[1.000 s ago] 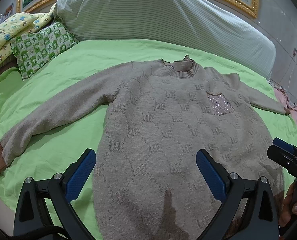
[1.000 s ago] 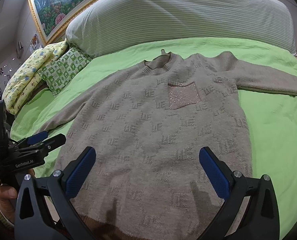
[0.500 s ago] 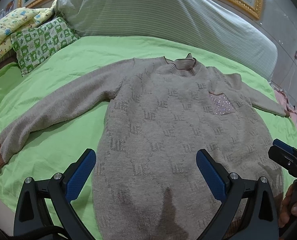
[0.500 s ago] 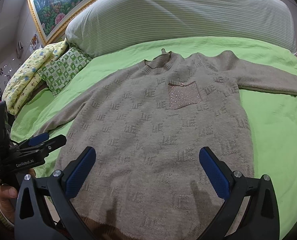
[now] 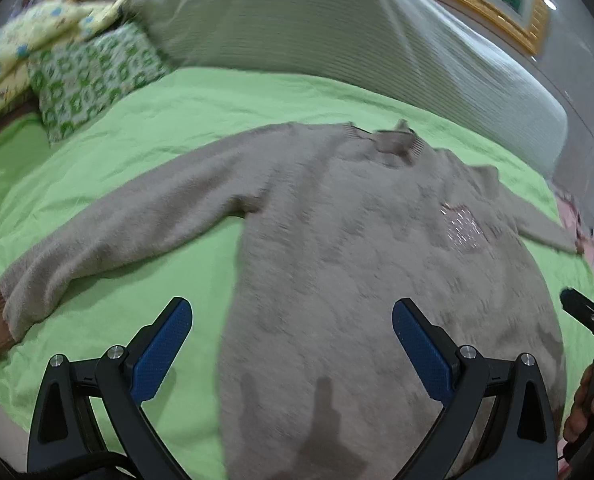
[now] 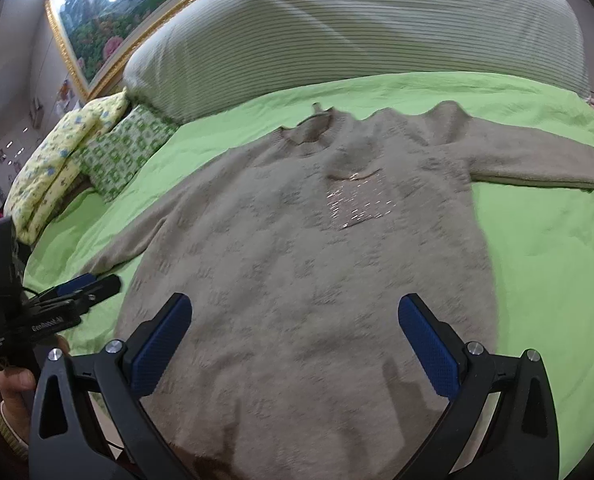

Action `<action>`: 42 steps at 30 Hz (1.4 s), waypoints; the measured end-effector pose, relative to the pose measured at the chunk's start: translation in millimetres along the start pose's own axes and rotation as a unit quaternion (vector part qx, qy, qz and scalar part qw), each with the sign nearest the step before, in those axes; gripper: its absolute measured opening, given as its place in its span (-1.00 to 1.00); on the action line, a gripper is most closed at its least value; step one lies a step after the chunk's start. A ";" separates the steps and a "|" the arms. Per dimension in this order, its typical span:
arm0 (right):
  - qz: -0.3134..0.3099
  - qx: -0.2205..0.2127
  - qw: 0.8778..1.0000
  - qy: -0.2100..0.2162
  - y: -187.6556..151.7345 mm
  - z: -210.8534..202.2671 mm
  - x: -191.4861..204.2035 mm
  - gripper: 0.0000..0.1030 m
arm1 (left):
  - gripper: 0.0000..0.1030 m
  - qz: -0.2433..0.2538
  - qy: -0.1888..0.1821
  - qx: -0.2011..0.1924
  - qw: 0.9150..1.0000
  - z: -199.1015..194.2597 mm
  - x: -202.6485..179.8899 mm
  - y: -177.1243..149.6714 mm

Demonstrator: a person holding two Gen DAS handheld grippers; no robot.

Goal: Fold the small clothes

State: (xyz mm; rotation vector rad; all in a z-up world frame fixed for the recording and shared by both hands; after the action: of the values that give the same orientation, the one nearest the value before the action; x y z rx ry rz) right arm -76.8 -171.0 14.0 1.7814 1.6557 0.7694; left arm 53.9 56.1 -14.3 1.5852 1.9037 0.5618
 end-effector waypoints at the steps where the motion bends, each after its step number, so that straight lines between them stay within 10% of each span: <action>1: 0.007 -0.002 1.000 -0.005 5.1 -0.6 -6.8 1.00 | 0.95 -0.017 -0.005 0.003 1.000 4.2 10.7 6.2; 18: 0.174 0.015 0.984 0.036 83.9 55.0 -137.6 0.95 | 0.95 -0.170 -0.116 0.165 0.964 155.8 73.2 82.6; 27: 0.265 0.053 0.961 0.060 99.2 119.2 -195.8 0.48 | 0.91 -0.157 -0.087 0.126 0.976 194.7 68.9 121.3; 29: 0.254 0.046 0.965 0.055 107.4 125.9 -191.9 0.25 | 0.61 -0.143 -0.073 0.113 0.981 196.7 67.6 125.2; 32: 0.270 0.047 0.960 0.060 112.4 142.2 -195.1 -0.82 | -0.63 -0.124 -0.051 0.106 0.985 196.0 69.1 129.8; 33: 0.274 0.040 0.959 0.054 112.3 141.0 -197.1 -0.82 | -0.77 -0.129 -0.064 0.096 0.985 188.9 74.6 132.9; 38: 0.240 -0.054 0.969 0.005 133.4 89.0 -201.2 -0.86 | -0.86 -0.099 -0.042 0.030 0.994 147.9 94.9 154.2; 42: 0.226 -0.021 0.973 -0.042 130.7 109.0 -204.8 -0.86 | -0.86 -0.065 0.012 0.056 0.996 174.9 94.8 146.3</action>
State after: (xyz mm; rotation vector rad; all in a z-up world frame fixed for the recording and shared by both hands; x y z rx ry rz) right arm 78.3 -386.5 34.3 2.1594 1.1792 0.8987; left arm 267.8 169.3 -63.3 1.5162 2.0705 0.4263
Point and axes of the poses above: each gripper's, at about its wrist camera, not at the fingertips, and z roughly the way its jaws point, x to its left, y to its top, the point moved 2 cm from there along z, roughly the way its jaws point, and after that the axes turned 2 degrees about x, right-handed, at the moved point
